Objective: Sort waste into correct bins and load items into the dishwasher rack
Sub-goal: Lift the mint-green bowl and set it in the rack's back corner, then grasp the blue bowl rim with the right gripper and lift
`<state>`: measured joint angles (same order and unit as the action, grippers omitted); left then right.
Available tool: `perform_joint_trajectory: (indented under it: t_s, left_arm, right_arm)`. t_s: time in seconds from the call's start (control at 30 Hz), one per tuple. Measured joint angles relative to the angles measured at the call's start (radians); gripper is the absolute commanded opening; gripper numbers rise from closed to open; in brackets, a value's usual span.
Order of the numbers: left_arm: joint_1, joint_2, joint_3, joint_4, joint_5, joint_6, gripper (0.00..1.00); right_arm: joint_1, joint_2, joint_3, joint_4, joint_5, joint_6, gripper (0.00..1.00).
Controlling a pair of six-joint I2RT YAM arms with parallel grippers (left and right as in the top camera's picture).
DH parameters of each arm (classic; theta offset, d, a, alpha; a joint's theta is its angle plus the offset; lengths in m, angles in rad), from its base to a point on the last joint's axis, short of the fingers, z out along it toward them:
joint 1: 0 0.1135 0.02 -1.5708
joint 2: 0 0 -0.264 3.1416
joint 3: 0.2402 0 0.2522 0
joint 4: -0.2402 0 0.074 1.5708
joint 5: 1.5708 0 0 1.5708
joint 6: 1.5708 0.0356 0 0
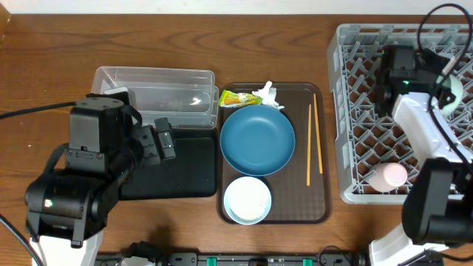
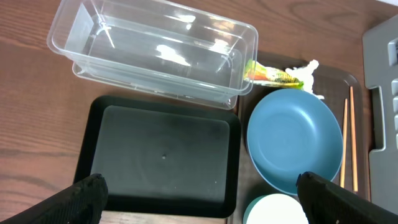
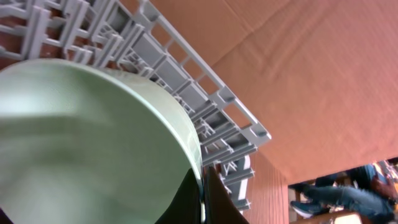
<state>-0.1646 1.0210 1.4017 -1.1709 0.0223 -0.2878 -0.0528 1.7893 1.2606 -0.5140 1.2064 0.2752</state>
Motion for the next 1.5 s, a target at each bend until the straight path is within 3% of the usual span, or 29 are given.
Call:
perform_joint_trajectory:
  t_s: [0.2, 0.5, 0.57, 0.63, 0.7, 0.77, 0.87, 1.13, 1.33, 1.5]
  left_arm:
    - [0.0, 0.0, 0.0, 0.0, 0.0, 0.0, 1.0]
    - [0.0, 0.0, 0.0, 0.0, 0.0, 0.0, 1.0]
    - [0.0, 0.0, 0.0, 0.0, 0.0, 0.0, 1.0]
    - [0.0, 0.0, 0.0, 0.0, 0.0, 0.0, 1.0]
    - [0.0, 0.0, 0.0, 0.0, 0.0, 0.0, 1.0]
    - [0.0, 0.0, 0.0, 0.0, 0.0, 0.0, 1.0]
    - [0.0, 0.0, 0.0, 0.0, 0.0, 0.0, 1.0]
    - [0.0, 0.0, 0.0, 0.0, 0.0, 0.0, 1.0]
    - [0.0, 0.0, 0.0, -0.001, 0.0, 0.0, 1.0]
    - [0.0, 0.0, 0.0, 0.0, 0.0, 0.0, 1.0]
  right_arm:
    - [0.058, 0.048, 0.0, 0.138, 0.043, -0.155, 0.01]
    - [0.134, 0.073, 0.0, 0.15, 0.067, -0.258, 0.04]
    - [0.137, 0.077, 0.0, 0.134, 0.069, -0.265, 0.15]
    - [0.146, 0.08, 0.0, 0.122, 0.062, -0.272, 0.41]
    - [0.16, 0.082, 0.0, 0.116, 0.055, -0.275, 0.57]
    - [0.178, 0.082, 0.0, 0.111, 0.045, -0.276, 0.67]
    - [0.198, 0.082, 0.0, 0.11, 0.039, -0.285, 0.75]
    - [0.24, 0.061, 0.0, 0.08, -0.159, -0.337, 0.77]
    - [0.361, -0.105, 0.0, -0.047, -0.587, -0.311, 0.65]
    - [0.448, -0.196, 0.002, -0.127, -0.972, -0.177, 0.65]
